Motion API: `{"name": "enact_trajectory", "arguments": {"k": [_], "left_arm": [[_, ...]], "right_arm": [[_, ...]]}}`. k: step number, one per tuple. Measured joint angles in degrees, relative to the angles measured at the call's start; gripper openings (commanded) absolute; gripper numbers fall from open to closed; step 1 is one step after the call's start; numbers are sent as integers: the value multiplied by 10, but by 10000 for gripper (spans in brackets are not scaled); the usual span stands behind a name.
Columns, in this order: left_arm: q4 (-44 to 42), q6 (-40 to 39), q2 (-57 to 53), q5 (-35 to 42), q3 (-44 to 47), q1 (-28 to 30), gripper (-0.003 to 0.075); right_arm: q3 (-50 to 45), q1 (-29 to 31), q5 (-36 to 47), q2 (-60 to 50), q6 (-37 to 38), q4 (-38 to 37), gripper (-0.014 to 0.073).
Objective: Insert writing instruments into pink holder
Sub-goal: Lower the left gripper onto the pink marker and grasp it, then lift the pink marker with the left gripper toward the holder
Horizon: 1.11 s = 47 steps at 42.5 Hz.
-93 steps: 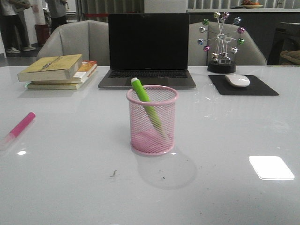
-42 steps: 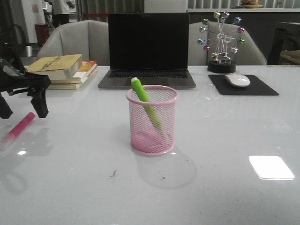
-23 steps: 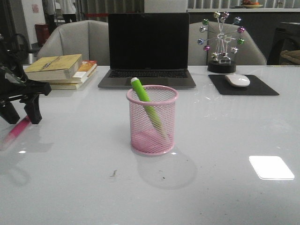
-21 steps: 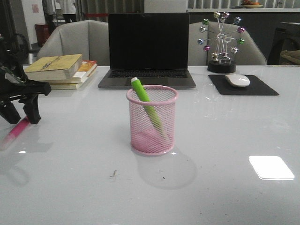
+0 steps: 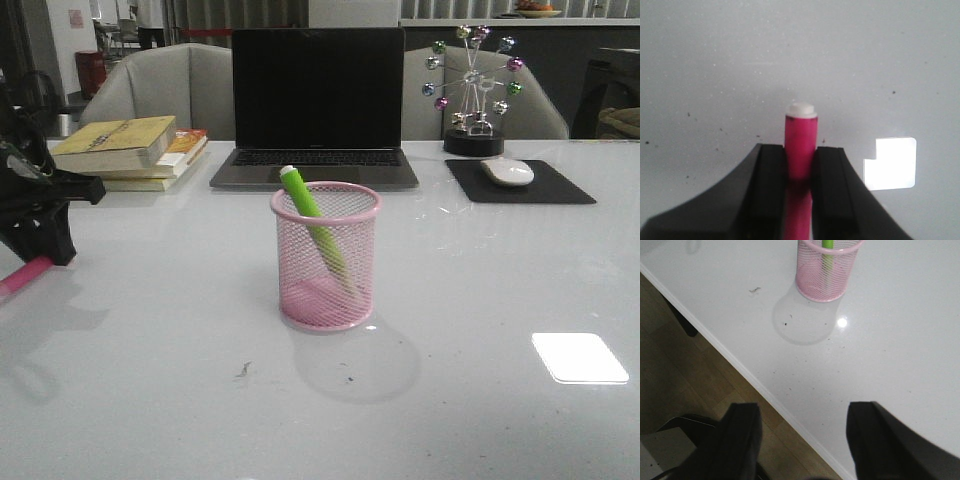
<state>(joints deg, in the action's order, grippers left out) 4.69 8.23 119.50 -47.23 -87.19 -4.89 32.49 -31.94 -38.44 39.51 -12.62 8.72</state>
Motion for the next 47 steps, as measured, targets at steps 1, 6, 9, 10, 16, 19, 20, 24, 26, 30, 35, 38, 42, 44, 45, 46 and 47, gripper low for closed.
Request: {"name": "enact_trajectory", "arguments": {"k": [1, 6, 9, 10, 16, 19, 20, 24, 26, 30, 35, 38, 42, 44, 45, 46, 47], "left_arm": [[6, 7, -4, 0, 1, 0, 93], [66, 63, -72, 18, 24, 0, 93], [116, 102, -128, 52, 55, -1, 93], [132, 114, -140, 64, 67, -3, 93], [234, 201, -264, 148, 160, -23, 93], [278, 242, -323, 189, 206, -42, 93], [291, 250, -339, 197, 220, -49, 93], [337, 289, -407, 262, 277, -88, 93], [353, 297, -432, 297, 300, -115, 93], [369, 304, -463, 371, 335, -181, 93], [378, 308, -467, 468, 366, -267, 93], [382, 308, -456, 539, 376, -326, 93], [387, 308, -431, 623, 378, -392, 93], [389, 308, -414, 668, 378, -416, 93], [389, 308, -407, 686, 378, -431, 93], [390, 308, -396, 711, 378, -442, 93], [392, 308, -387, 729, 378, -452, 93]], "right_arm": [[0, 0, 0, 0, 0, 0, 489], [0, 0, 0, 0, 0, 0, 489], [0, 0, 0, 0, 0, 0, 489], [0, 0, 0, 0, 0, 0, 489], [0, 0, 0, 0, 0, 0, 489], [0, 0, 0, 0, 0, 0, 489], [0, 0, 0, 0, 0, 0, 489], [0, 0, 0, 0, 0, 0, 489], [0, 0, 0, 0, 0, 0, 489], [0, 0, 0, 0, 0, 0, 489], [0, 0, 0, 0, 0, 0, 489], [0, 0, 0, 0, 0, 0, 489], [0, 0, 0, 0, 0, 0, 489], [0, 0, 0, 0, 0, 0, 489], [0, 0, 0, -1, 0, 0, 489], [0, 0, 0, -1, 0, 0, 489], [0, 0, 0, -1, 0, 0, 489]]}}
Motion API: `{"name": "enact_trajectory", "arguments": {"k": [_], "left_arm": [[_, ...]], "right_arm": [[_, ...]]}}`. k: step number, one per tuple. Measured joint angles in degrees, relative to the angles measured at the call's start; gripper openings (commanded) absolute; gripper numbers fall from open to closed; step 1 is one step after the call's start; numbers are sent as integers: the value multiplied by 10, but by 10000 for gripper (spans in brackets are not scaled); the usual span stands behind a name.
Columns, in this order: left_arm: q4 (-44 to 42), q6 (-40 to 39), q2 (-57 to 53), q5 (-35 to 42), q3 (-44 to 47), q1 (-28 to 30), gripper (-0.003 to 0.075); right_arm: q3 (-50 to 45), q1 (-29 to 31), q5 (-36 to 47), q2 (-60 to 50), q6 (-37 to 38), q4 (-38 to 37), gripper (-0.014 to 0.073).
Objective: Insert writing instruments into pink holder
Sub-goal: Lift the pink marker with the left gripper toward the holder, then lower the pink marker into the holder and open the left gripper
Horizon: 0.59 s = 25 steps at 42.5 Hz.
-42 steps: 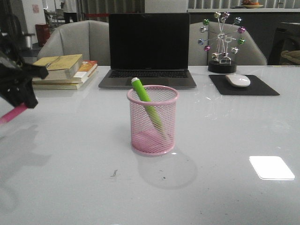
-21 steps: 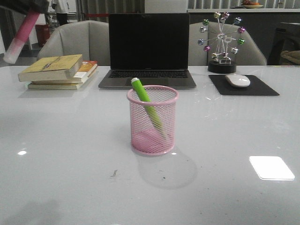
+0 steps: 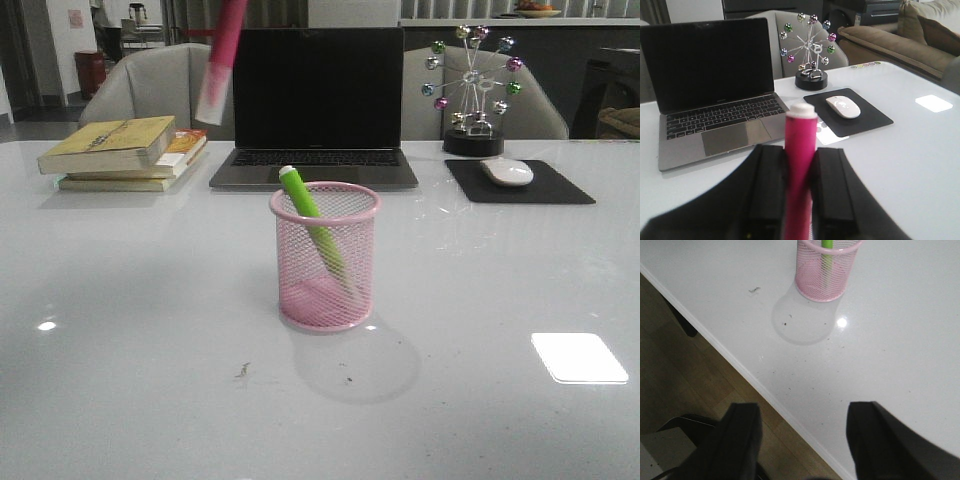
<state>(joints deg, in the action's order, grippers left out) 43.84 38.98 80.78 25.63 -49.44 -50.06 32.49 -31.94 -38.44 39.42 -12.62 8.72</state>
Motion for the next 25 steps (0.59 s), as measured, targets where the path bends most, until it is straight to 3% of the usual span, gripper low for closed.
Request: {"name": "enact_trajectory", "arguments": {"k": [11, 25], "left_arm": [[-21, -19, 115, 176, 0, -71, 93], [-87, -92, 210, 252, -39, -73, 93]], "right_arm": [[0, 0, 0, 0, 0, 0, 489], [0, 0, 0, 0, 0, 0, 489]]}}
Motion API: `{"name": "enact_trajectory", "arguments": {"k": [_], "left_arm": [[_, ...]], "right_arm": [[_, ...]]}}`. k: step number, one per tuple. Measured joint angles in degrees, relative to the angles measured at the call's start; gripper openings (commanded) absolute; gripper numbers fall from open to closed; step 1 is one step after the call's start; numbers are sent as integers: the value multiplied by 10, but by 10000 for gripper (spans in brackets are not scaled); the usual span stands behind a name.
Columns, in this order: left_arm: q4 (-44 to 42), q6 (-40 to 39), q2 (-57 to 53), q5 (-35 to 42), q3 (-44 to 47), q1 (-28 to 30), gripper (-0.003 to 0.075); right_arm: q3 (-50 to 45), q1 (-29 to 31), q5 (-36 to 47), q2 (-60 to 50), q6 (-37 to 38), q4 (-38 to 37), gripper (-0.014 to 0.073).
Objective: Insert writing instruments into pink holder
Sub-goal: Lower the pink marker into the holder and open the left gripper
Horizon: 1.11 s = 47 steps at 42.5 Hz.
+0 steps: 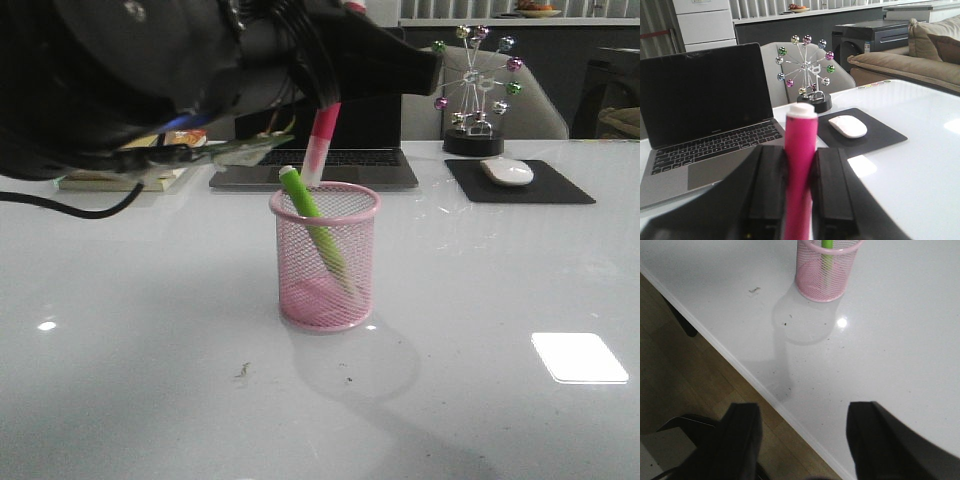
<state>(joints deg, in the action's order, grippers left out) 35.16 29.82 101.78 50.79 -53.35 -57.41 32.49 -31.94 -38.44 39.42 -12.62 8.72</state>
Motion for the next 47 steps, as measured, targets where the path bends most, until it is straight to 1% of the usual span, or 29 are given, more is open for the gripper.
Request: {"name": "enact_trajectory", "arguments": {"k": [9, 24, 28, 31, 34, 38, 41, 44, 47], "left_arm": [[-4, -1, 50, 4, -42, 0, 93], [-5, -4, 99, 5, -50, 13, 93], [-4, -4, 104, 1, -50, 15, 109], [-4, -5, 109, 1, -50, 15, 147], [-4, -5, 112, -1, -50, 15, 209], [-4, -5, 117, -1, -50, 15, 314], [-4, -5, 118, -2, -50, 15, 372], [-4, -5, 118, -1, -50, 15, 405], [-4, -5, 118, -1, -50, 15, 408]], "right_arm": [[0, 0, 0, 0, 0, 0, 489], [0, 0, 0, 0, 0, 0, 489], [0, 0, 0, 0, 0, 0, 489], [0, 0, 0, 0, 0, 0, 489], [0, 0, 0, 0, 0, 0, 489], [0, 0, 0, 0, 0, 0, 489], [0, 0, 0, 0, 0, 0, 489], [0, 0, 0, 0, 0, 0, 489], [0, 0, 0, 0, 0, 0, 489]]}}
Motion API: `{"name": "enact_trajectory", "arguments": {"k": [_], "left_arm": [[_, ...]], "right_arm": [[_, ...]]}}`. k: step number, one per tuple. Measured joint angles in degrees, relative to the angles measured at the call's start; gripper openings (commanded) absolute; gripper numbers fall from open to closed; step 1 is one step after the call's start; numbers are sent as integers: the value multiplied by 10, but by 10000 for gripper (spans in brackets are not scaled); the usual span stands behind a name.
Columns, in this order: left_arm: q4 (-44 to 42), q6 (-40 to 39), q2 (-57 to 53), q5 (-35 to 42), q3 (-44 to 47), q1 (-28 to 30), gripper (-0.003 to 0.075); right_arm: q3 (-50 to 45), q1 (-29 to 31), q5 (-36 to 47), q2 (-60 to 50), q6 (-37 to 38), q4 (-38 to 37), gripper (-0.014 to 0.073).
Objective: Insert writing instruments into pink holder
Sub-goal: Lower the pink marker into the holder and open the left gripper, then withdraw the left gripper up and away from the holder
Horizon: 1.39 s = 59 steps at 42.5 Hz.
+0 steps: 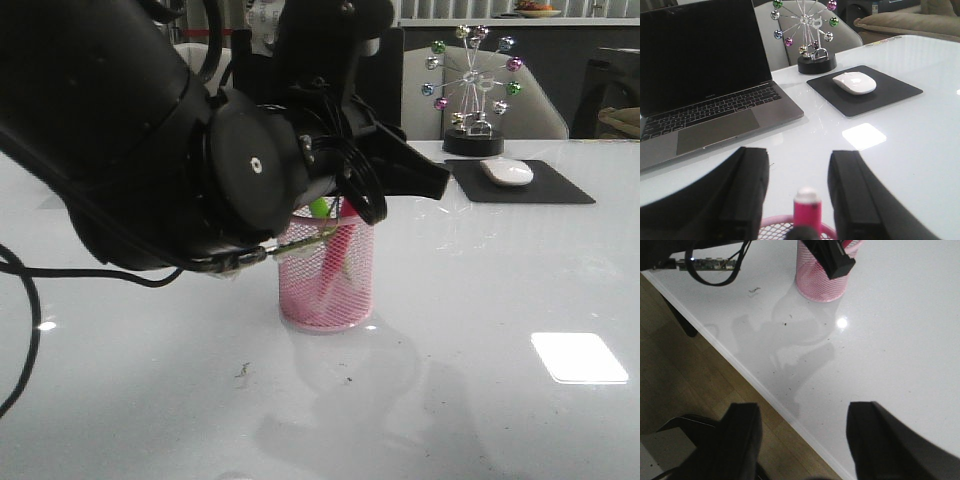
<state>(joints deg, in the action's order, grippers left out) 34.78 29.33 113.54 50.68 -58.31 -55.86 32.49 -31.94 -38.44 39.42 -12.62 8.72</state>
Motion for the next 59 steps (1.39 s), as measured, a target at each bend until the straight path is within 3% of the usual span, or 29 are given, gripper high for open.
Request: {"name": "enact_trajectory", "arguments": {"k": [6, 11, 15, 26, 31, 44, 52, 57, 59], "left_arm": [[7, 25, -20, -43, 0, 0, 408], [58, 90, -74, -99, 0, 0, 404], [122, 193, -137, -156, 0, 0, 404], [414, 515, -324, -362, 0, 39, 403], [490, 596, -391, -387, 11, 59, 404], [543, 657, -447, -294, 69, 62, 404], [551, 665, -447, -285, 71, 64, 404], [540, 662, -447, -285, 76, 64, 404], [497, 637, -447, -289, 82, 64, 403]], "right_arm": [[0, 0, 0, 0, 0, 0, 489], [0, 0, 0, 0, 0, 0, 489], [0, 0, 0, 0, 0, 0, 489], [0, 0, 0, 0, 0, 0, 489], [0, 0, 0, 0, 0, 0, 489], [0, 0, 0, 0, 0, -1, 489], [0, 0, 0, 0, 0, -1, 489], [0, 0, 0, 0, 0, -1, 489], [0, 0, 0, 0, 0, -1, 489]]}}
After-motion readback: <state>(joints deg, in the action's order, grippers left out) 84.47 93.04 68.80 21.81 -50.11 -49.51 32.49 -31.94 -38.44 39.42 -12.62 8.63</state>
